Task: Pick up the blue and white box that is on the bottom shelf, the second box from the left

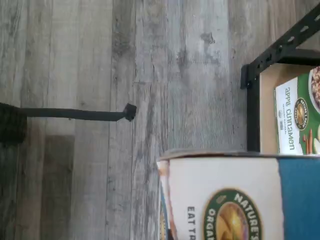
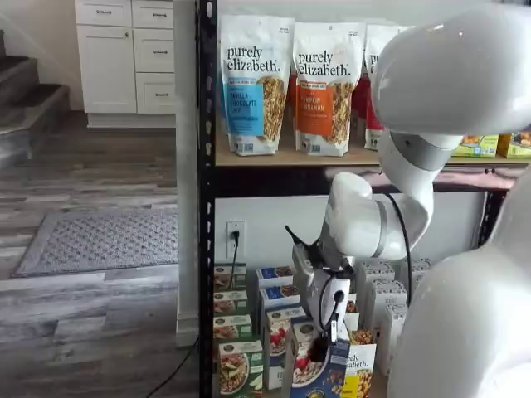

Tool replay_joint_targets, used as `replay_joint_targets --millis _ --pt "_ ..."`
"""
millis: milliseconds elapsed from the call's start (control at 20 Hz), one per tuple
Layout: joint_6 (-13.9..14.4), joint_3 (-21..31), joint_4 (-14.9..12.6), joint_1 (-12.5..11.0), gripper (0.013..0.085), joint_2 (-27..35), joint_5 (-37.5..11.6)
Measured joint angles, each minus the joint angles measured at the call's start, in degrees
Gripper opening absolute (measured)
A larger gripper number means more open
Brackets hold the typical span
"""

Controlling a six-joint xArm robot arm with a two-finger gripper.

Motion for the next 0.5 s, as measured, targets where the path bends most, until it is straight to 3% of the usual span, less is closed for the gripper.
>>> replay_joint_targets --millis 500 --pt "3.34 0.58 -3.28 0.37 0.0450 -2.34 1.80"
